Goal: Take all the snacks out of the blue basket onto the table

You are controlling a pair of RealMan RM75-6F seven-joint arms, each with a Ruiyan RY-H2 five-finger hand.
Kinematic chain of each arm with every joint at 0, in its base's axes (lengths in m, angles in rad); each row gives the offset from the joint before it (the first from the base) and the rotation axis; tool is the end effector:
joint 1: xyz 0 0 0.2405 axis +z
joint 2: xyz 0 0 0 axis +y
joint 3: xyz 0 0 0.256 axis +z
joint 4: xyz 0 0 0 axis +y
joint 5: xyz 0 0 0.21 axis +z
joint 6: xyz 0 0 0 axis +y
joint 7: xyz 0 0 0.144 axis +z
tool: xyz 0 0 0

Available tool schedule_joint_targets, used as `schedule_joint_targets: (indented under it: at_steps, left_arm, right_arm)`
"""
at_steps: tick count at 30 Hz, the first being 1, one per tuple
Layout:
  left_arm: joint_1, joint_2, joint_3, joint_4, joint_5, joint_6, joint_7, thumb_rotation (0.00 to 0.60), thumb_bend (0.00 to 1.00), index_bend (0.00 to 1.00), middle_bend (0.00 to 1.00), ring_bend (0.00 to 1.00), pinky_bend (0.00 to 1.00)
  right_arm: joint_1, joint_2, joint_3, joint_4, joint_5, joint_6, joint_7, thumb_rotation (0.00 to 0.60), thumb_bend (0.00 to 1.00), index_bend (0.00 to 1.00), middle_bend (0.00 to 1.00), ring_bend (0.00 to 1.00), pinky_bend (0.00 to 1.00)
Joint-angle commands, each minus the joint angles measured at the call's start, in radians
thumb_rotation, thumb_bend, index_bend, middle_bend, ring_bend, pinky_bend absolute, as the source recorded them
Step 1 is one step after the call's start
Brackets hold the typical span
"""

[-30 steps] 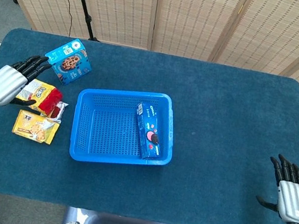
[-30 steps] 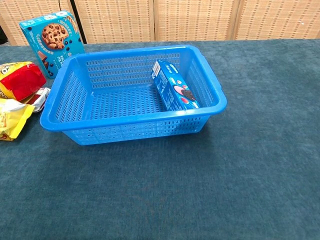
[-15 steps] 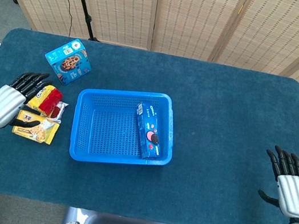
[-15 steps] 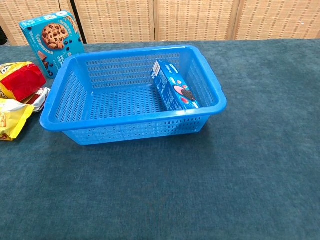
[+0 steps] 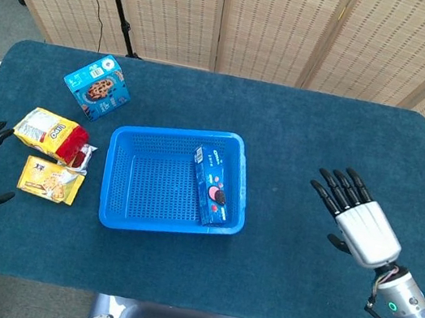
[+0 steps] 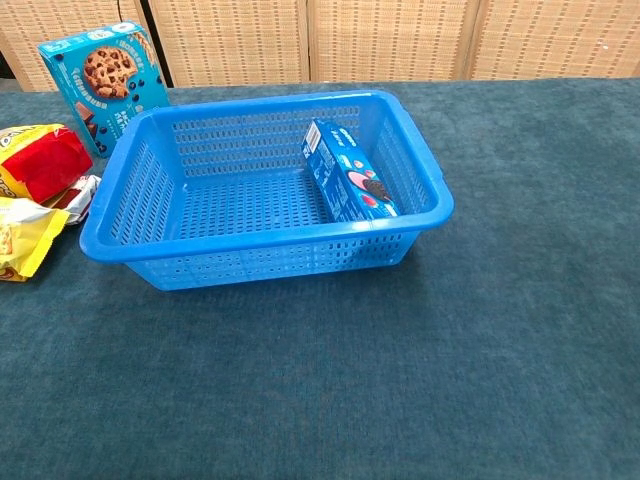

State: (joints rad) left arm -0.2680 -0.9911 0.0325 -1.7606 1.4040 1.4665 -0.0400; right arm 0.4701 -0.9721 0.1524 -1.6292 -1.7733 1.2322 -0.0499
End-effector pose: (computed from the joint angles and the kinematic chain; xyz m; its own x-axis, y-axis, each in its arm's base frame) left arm -0.2771 0.2149 0.1779 0.3454 0.0371 0.9377 0.9368 -0.0735 -0.3422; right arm -0.1971 -0.2912 0.1688 0.6148 0.1245 0.7788 -0.6094 -0.5520 0.5692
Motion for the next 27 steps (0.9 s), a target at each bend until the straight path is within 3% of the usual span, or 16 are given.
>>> schedule_joint_targets:
  at_steps: [1,12,19,27]
  left_arm:
    - [0.019,-0.014,-0.002,-0.005,-0.007,0.011,0.019,0.6,0.0,0.0,0.0,0.0,0.0]
    - [0.064,-0.005,-0.016,-0.017,0.044,0.056,0.011,0.6,0.0,0.0,0.0,0.0,0.0]
    - [0.071,0.002,-0.028,-0.012,0.054,0.035,-0.019,0.6,0.0,0.0,0.0,0.0,0.0]
    - [0.077,0.007,-0.035,-0.003,0.075,0.018,-0.05,0.6,0.0,0.0,0.0,0.0,0.0]
  right_arm:
    - [0.085,-0.039,0.026,-0.002,-0.007,-0.088,-0.014,0.6,0.0,0.0,0.0,0.0,0.0]
    - [0.314,-0.214,0.081,0.052,0.058,-0.311,-0.05,0.6,0.0,0.0,0.0,0.0,0.0]
    - [0.427,-0.344,0.131,0.043,0.19,-0.426,-0.156,0.6,0.0,0.0,0.0,0.0,0.0]
    - [0.521,-0.473,0.097,0.194,0.186,-0.465,-0.23,0.6,0.0,0.0,0.0,0.0,0.0]
